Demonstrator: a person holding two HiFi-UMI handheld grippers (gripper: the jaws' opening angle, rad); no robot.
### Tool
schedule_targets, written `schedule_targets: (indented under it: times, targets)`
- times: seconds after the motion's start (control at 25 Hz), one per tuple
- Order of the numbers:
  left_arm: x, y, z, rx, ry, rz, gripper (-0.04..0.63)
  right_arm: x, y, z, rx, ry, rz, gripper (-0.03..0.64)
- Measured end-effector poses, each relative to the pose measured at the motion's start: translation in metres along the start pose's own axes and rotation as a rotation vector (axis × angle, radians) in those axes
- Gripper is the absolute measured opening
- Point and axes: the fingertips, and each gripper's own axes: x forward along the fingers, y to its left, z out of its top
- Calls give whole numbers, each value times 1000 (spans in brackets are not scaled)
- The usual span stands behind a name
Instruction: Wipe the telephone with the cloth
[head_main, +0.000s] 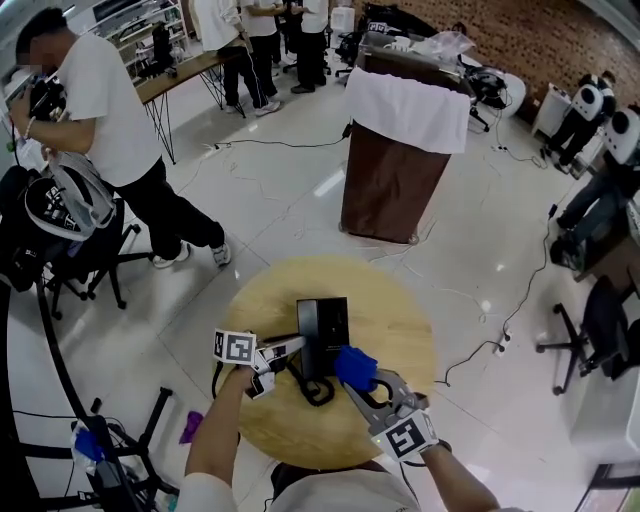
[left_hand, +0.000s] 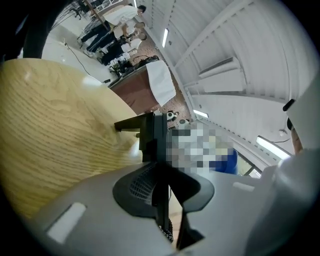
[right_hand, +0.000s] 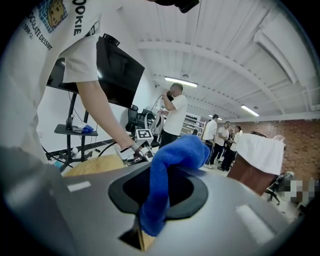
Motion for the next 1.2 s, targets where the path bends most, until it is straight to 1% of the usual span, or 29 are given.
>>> schedule_targets:
  times: [0.24, 0.36, 0.44, 0.56, 0.64, 0.76, 0.84, 0.96, 1.0, 1.12, 1.2]
  targets:
    - [-2, 0, 0, -21, -12, -50, 60, -1, 3, -2, 3, 12, 9, 61]
    - [0, 3, 0, -19, -15, -50, 60, -1, 4, -3, -1, 16, 13, 61]
    - [1, 6, 0, -14, -9, -30, 61, -1, 3, -3, -5, 16, 13, 61]
    - [-2, 12, 2, 3, -9, 32, 77, 1, 2, -2, -2, 16, 14, 61]
    - [-5, 15, 5, 8, -22, 60, 95, 2, 3, -2, 0, 13, 15, 61]
    - [-11, 14, 9, 16, -42, 88, 97, 3, 2, 0, 9, 2, 14, 61]
    - [-16, 13, 10, 31, -54, 115, 95, 4, 1, 1, 34, -2, 4, 61]
    - [-23, 2, 12, 84, -100, 152, 95, 3, -1, 6, 86, -16, -20, 61]
    - [-25, -6, 14, 118, -116, 160, 94, 2, -1, 10, 103, -25, -28, 61]
    - [-27, -41, 20, 256, -154, 182, 83, -2, -3, 21, 147, -46, -54, 61]
    - [-28, -69, 19, 329, -176, 181, 80, -7, 0, 28, 160, -52, -71, 61]
